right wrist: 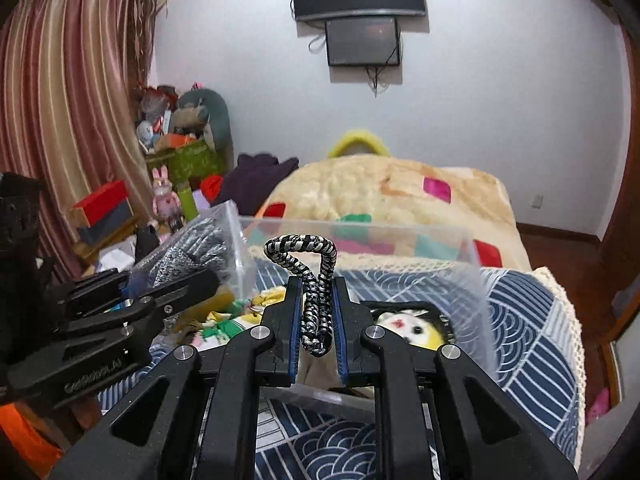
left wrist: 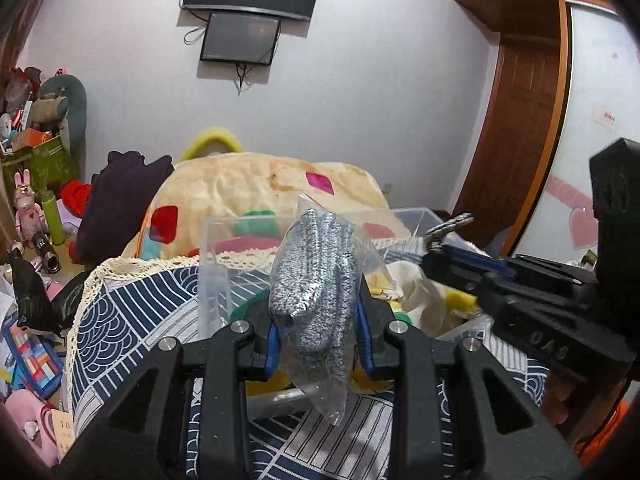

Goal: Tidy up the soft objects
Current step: 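Drop the bagged sock and braided cord into the clear box, opening both tools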

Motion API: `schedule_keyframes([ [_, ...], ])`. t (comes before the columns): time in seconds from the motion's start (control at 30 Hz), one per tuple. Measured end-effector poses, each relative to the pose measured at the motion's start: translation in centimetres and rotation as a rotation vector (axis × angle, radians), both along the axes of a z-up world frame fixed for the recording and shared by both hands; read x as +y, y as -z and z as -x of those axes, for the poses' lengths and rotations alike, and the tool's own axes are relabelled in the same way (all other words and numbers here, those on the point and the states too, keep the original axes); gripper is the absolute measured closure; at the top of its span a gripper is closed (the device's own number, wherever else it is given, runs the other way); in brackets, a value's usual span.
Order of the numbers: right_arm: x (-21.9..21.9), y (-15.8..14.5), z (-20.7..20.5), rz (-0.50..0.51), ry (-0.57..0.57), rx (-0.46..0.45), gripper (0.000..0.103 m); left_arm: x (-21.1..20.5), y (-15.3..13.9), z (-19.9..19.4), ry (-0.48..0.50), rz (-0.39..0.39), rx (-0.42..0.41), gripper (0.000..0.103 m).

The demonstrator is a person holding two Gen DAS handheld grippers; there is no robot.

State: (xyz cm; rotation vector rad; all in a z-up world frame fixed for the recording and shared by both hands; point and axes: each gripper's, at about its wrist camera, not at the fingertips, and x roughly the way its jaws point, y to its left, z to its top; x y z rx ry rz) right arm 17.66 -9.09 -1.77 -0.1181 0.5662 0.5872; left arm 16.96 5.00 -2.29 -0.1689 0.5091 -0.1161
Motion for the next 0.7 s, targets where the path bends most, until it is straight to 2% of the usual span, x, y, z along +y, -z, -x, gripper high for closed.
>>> schedule_keyframes([
  [0.13,0.8,1.3,-0.5,0.047,-0.016,0.030,0.088,-0.3,0.9,-0.7,-0.014,-0.016,0.036,0.071],
  [0.23,0.8,1.7,-0.2,0.071,-0.015,0.024,0.083,-0.4,1.2,-0.5,-0.013,-0.018,0.049,0.061],
  [0.3,0.8,1.7,0.0,0.075,-0.018,0.020,0.071,-0.4,1.2,-0.1,-0.018,-0.026,0.044,0.052],
  [0.37,0.5,1.5,0.2,0.071,-0.019,0.018,0.062,-0.4,1.1,0.3,-0.023,-0.032,0.032,0.051],
  [0.47,0.0,0.8,0.8,0.057,-0.011,-0.008,0.053,-0.3,0.6,1.0,-0.025,-0.036,0.019,0.048],
  [0.57,-0.6,-0.1,1.3,0.043,-0.006,-0.035,0.045,-0.1,0.1,1.9,-0.033,-0.027,0.009,0.036],
  [0.63,-1.0,-0.9,1.7,0.036,0.004,-0.062,0.041,0.1,-0.5,2.5,-0.038,-0.017,-0.011,0.036],
  [0.7,-1.3,-1.9,2.0,0.023,0.004,-0.084,0.031,0.2,-1.2,3.3,-0.046,-0.018,-0.034,0.035],
])
